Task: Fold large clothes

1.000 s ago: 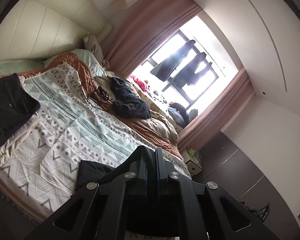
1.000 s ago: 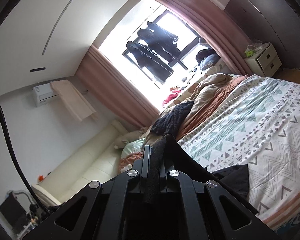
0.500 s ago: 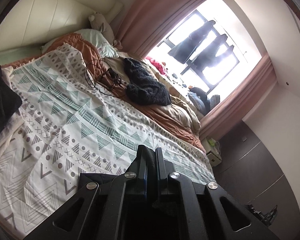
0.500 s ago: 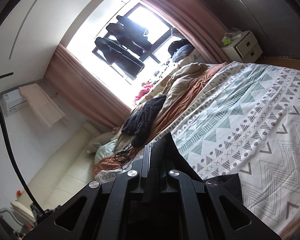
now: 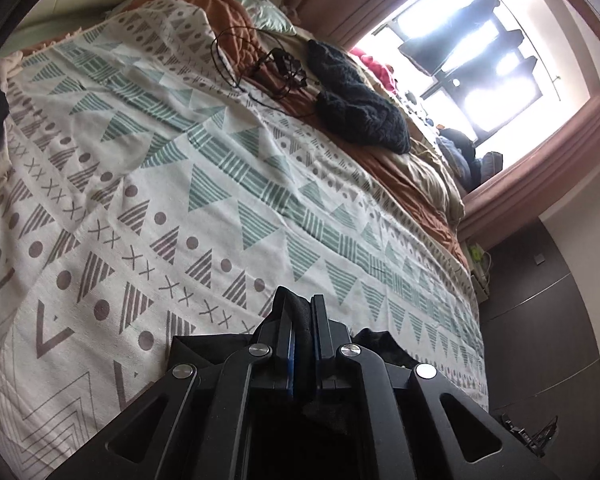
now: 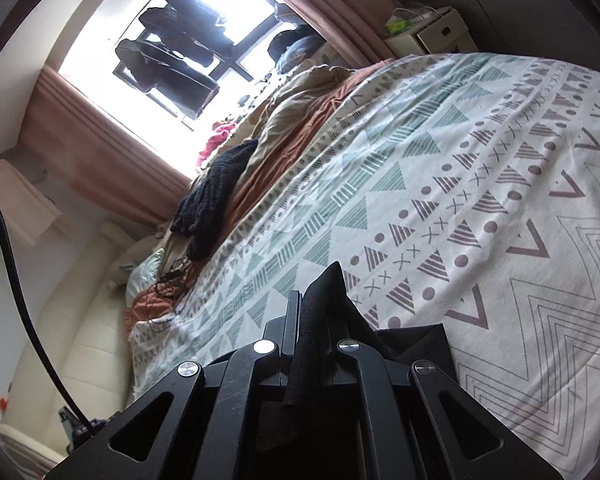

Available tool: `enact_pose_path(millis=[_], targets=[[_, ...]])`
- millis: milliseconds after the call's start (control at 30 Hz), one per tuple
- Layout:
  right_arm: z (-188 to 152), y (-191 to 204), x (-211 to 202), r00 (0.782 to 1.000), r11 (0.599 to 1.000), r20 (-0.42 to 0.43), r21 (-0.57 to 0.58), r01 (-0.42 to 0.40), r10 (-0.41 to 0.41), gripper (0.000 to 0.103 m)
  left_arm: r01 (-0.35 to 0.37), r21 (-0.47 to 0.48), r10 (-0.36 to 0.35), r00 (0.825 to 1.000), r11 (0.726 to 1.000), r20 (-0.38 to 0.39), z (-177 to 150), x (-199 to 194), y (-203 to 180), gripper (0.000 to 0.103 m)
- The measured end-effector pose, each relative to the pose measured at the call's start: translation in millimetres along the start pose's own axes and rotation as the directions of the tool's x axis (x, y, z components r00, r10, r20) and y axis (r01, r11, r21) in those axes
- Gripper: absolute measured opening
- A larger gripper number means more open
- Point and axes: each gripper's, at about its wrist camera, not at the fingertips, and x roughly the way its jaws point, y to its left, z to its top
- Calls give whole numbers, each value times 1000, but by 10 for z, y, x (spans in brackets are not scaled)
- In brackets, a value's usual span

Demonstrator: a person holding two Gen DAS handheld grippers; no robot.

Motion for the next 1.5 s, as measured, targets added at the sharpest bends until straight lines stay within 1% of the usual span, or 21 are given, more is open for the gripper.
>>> enact_pose_path(millis=[67,133,167,200,233,267,300,367,500,700,833,1000,1067,1233,1333,1400,1467,1500], targets=[[-29,-53,86,1000,999,-7,13,30,-30,6,7,-7,-7,1000,1000,-22,3,126,23,7],[-36,-95,132,999,999,-16,24,44,-44,10,15,-17,-16,999,1000,-52,14,222,20,16],[-36,-114,135,998,998,-16,27,56,-56,26,24,-21,-25,998,999,-63,21,257,15,29],[-30,-117,120,998,997,-11,28,67,-67,56,31,-24,-33,997,999,-66,25,271,0,49],[-21,-116,88,997,997,4,31,77,-77,70,41,-26,-42,997,999,-57,30,263,-18,61],[-17,-107,36,997,997,27,30,74,-75,83,48,-25,-49,998,999,-37,29,233,-35,80],[-11,-75,-8,997,998,35,22,65,-66,83,50,-23,-51,999,998,-15,30,189,-57,86],[-7,5,-67,998,998,31,-2,56,-56,83,55,-4,-55,998,998,6,31,105,-104,86],[-91,177,-109,999,998,-8,-46,49,-50,83,26,20,-26,1000,999,-4,-43,-7,-135,86],[-371,405,-100,995,995,-90,-100,30,-39,83,-38,53,38,999,998,-2,-277,-267,-32,86],[-588,545,-86,989,988,-140,-148,33,-54,83,-82,68,83,997,994,-7,-468,-447,82,86],[-932,796,-21,972,975,-222,-221,26,-76,83,-132,71,134,991,989,-28,-731,-632,291,86],[-1069,907,-29,967,967,-241,-254,15,-78,83,-148,60,150,988,987,-38,-843,-693,401,86],[-1481,1144,-37,948,942,-302,-335,-5,-102,83,-157,25,158,984,987,-78,-1133,-817,656,85],[-1722,1235,-56,936,925,-331,-379,-14,-121,82,-154,12,155,983,988,-103,-1301,-880,772,81],[-1856,1286,-76,927,915,-352,-403,-22,-132,76,-158,-1,157,981,987,-113,-1401,-926,846,80],[-1999,1326,-90,916,905,-374,-424,-27,-148,72,-153,-19,150,981,988,-123,-1490,-975,917,80],[-2057,1336,-100,911,901,-382,-433,-29,-154,72,-148,-28,144,981,989,-128,-1526,-1000,943,79]])
